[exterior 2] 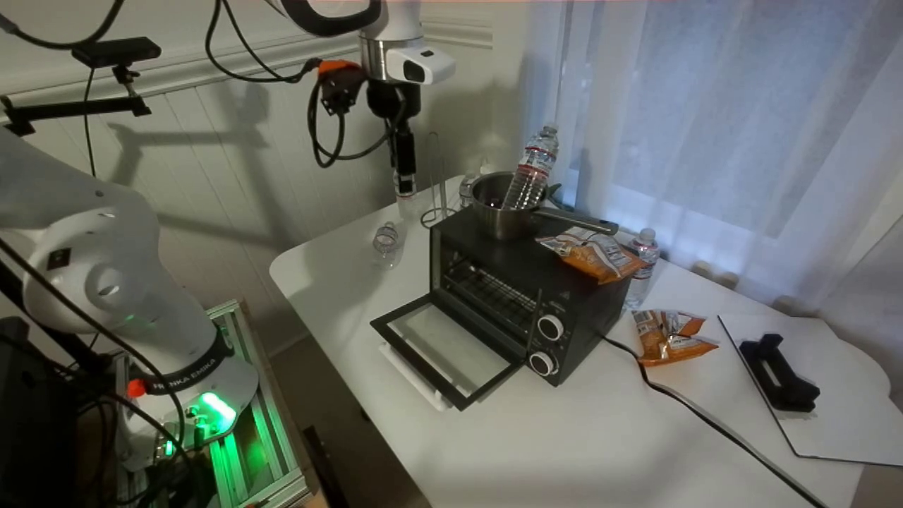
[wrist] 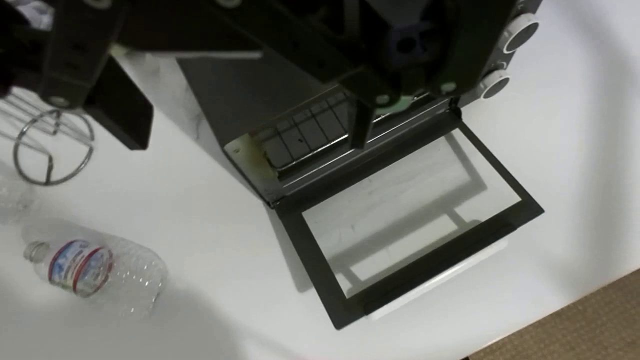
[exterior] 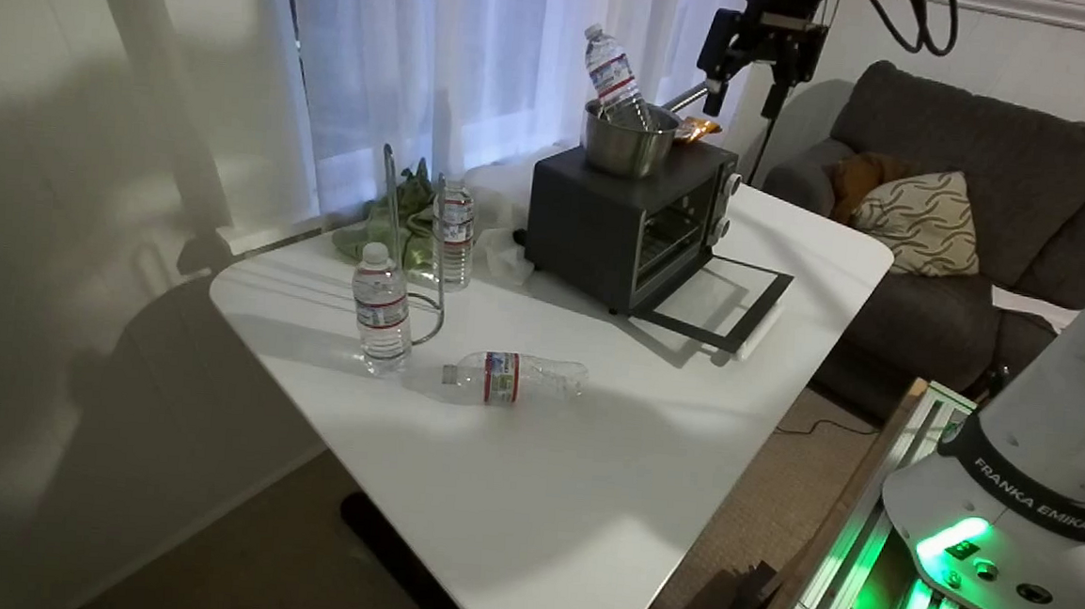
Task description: Move the pot from atop the oven to the table
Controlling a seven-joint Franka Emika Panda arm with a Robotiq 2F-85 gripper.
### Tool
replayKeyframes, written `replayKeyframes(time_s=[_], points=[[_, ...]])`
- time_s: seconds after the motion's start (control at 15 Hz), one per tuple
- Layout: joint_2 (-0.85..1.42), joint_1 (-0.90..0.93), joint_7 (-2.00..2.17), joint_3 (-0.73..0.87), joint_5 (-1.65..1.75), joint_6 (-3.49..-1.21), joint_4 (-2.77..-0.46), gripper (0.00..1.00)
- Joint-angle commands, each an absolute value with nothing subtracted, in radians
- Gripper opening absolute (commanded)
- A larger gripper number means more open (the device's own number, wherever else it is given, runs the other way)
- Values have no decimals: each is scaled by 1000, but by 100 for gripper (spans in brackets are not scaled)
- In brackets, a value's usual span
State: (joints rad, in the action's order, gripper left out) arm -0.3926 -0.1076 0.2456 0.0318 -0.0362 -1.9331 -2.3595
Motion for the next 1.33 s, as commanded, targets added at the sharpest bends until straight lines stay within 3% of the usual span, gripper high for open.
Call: replayKeyframes(time_s=[0.0,0.73,1.27], points=[[-285,-150,361,56,-64,-1979,-2271,100],[-123,-180,658,93,-86,-2252,-2239,100],[-51,-166,804,98,-56,-2317,-2233,100]])
